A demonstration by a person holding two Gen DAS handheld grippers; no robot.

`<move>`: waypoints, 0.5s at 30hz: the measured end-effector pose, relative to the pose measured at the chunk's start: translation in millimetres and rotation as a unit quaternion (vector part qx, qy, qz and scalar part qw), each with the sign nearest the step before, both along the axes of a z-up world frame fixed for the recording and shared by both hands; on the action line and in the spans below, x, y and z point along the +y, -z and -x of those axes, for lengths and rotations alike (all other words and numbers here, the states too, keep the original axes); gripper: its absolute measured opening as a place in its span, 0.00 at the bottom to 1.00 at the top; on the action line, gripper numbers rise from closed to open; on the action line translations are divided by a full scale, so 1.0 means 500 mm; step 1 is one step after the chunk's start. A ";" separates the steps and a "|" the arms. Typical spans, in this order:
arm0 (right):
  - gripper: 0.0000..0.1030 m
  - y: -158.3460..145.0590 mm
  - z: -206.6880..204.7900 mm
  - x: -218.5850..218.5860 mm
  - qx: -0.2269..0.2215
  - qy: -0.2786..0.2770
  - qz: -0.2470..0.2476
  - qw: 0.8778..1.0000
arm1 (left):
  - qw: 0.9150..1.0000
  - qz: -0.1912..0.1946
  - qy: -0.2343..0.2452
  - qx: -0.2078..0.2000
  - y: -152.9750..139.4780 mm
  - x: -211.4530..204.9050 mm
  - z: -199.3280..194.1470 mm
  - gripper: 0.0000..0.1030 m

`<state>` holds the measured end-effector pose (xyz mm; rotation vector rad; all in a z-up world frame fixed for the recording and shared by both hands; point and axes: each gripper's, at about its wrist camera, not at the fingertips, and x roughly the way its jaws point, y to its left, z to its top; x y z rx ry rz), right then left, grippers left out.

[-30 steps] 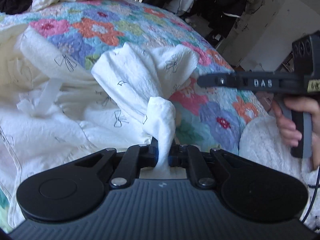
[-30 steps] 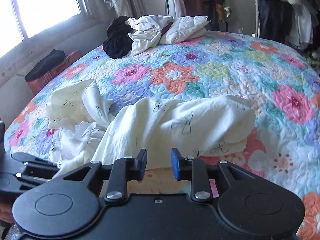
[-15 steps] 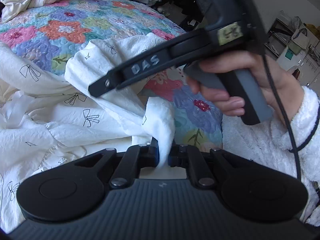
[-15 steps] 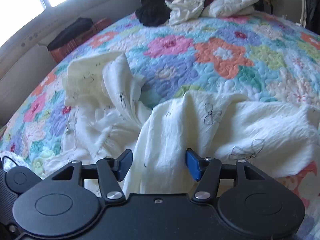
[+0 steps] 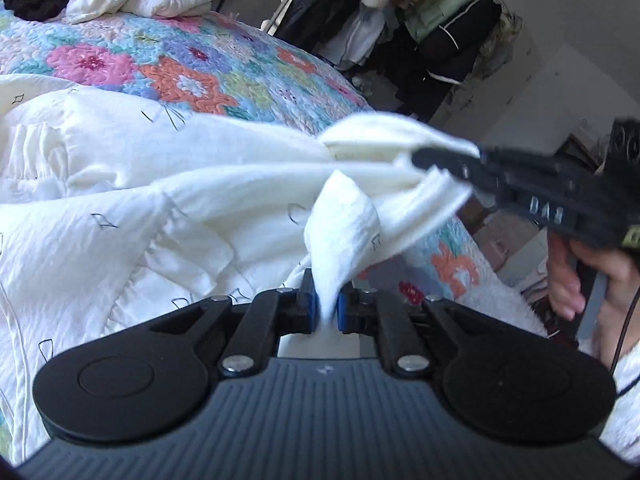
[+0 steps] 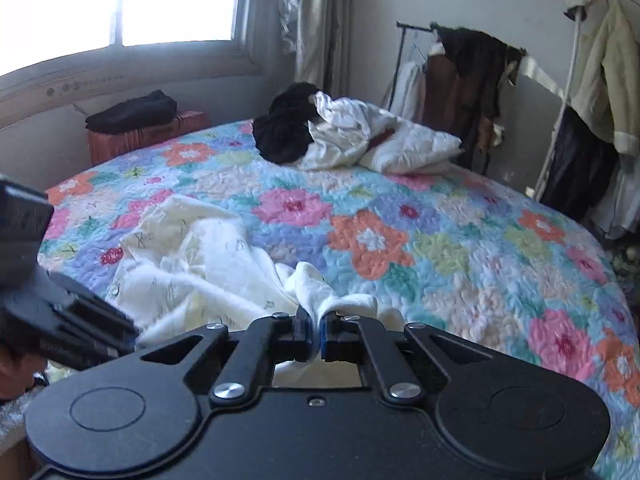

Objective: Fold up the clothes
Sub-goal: 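Pinch a fold of the garment with the left gripper while the right gripper holds fabric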

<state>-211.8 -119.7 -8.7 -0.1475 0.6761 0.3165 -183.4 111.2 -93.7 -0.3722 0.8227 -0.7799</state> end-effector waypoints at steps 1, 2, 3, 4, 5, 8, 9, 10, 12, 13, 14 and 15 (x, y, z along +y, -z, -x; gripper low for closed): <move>0.05 0.025 0.003 -0.008 0.035 0.018 -0.019 0.999 | 1.000 0.002 -0.003 0.003 0.000 0.007 -0.002 0.10; 0.05 0.057 0.004 -0.018 0.068 0.029 -0.042 0.996 | 1.000 -0.003 -0.004 0.006 0.001 0.011 -0.004 0.10; 0.05 0.090 0.005 -0.027 0.100 0.039 -0.066 0.992 | 1.000 -0.009 -0.004 0.009 0.003 0.013 -0.005 0.11; 0.05 0.120 0.008 -0.032 0.125 0.047 -0.082 0.988 | 1.000 -0.012 -0.003 0.012 0.004 0.013 -0.007 0.11; 0.05 0.142 0.009 -0.034 0.144 0.053 -0.087 0.984 | 1.000 -0.014 -0.002 0.015 0.006 0.013 -0.008 0.11; 0.05 0.183 0.021 -0.025 0.171 0.061 -0.065 0.981 | 1.000 -0.017 -0.002 0.019 0.006 0.019 -0.009 0.20; 0.05 0.188 0.026 -0.021 0.177 0.060 -0.052 0.981 | 1.000 -0.004 -0.008 0.022 0.002 0.030 -0.011 0.22; 0.06 0.193 0.031 -0.017 0.183 0.060 -0.039 0.981 | 1.000 0.011 -0.015 0.024 -0.003 0.042 -0.013 0.28; 0.06 0.189 0.049 -0.006 0.188 0.032 -0.024 0.981 | 0.998 0.048 -0.032 0.021 -0.012 0.070 -0.016 0.41; 0.06 0.191 0.056 0.001 0.196 0.017 -0.019 0.980 | 0.997 0.054 -0.045 0.017 -0.017 0.080 -0.017 0.50; 0.06 0.197 0.061 0.010 0.212 0.001 -0.015 0.977 | 0.997 0.050 -0.053 0.018 -0.017 0.083 -0.022 0.52; 0.06 0.206 0.063 0.017 0.226 -0.011 -0.013 0.974 | 0.997 0.043 -0.059 0.024 -0.013 0.082 -0.030 0.52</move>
